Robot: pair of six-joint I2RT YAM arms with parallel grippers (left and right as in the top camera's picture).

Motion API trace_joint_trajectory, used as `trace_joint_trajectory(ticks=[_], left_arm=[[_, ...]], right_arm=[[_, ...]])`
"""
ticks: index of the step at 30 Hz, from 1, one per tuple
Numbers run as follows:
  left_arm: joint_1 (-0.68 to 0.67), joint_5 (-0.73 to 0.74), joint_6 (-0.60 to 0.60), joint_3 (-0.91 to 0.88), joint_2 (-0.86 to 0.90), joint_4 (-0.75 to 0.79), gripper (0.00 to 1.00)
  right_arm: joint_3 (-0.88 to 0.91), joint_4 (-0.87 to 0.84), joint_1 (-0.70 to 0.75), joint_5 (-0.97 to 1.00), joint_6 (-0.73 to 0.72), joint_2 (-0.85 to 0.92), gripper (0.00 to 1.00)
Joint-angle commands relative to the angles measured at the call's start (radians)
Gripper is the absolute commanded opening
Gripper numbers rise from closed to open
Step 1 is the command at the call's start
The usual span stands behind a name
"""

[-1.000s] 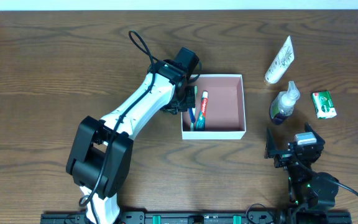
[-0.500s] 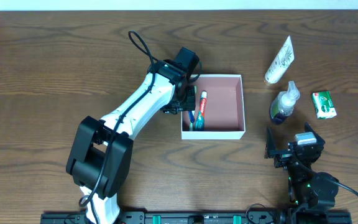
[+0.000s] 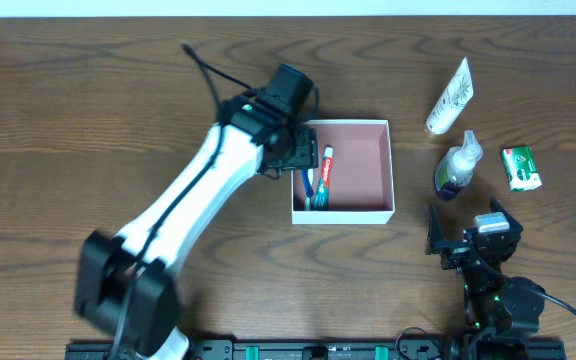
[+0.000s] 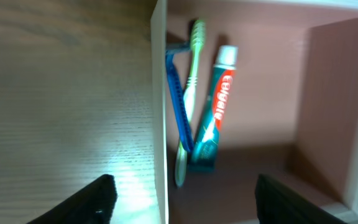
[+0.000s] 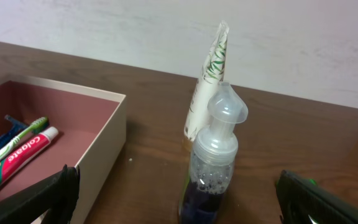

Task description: Pack container

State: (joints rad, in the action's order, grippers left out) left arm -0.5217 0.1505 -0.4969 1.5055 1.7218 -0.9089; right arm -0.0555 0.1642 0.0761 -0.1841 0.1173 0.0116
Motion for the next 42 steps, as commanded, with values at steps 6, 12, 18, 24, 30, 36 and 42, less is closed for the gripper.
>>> trace_joint_trajectory(ticks=[6,12,18,24,30,36,42], left_arm=[[0.183,-0.138,0.006,0.036,-0.25,-0.177,0.84],[0.366,-0.136,0.042,0.036,-0.378,-0.299,0.83],[0.414,-0.137,0.093,0.035,-0.529,-0.381,0.83],[0.414,-0.136,0.092,-0.026,-0.742,-0.475,0.83],[0.414,-0.136,0.053,-0.127,-1.006,-0.49,0.95],[0.414,-0.136,0.0,-0.151,-1.176,-0.523,0.98],[0.414,-0.137,0.002,-0.151,-1.239,-0.557,0.98]], right_arm=[[0.005,0.001,-0.012,0.0,0.011,-0.006,0.99],[0.005,0.001,-0.012,0.0,0.011,-0.006,0.99],[0.005,0.001,-0.012,0.0,0.011,-0.006,0.99],[0.005,0.001,-0.012,0.0,0.011,-0.006,0.99],[0.005,0.001,-0.012,0.0,0.011,-0.006,0.99],[0.005,0.001,-0.012,0.0,0.011,-0.006,0.99],[0.005,0.001,-0.012,0.0,0.011,-0.006,0.99]])
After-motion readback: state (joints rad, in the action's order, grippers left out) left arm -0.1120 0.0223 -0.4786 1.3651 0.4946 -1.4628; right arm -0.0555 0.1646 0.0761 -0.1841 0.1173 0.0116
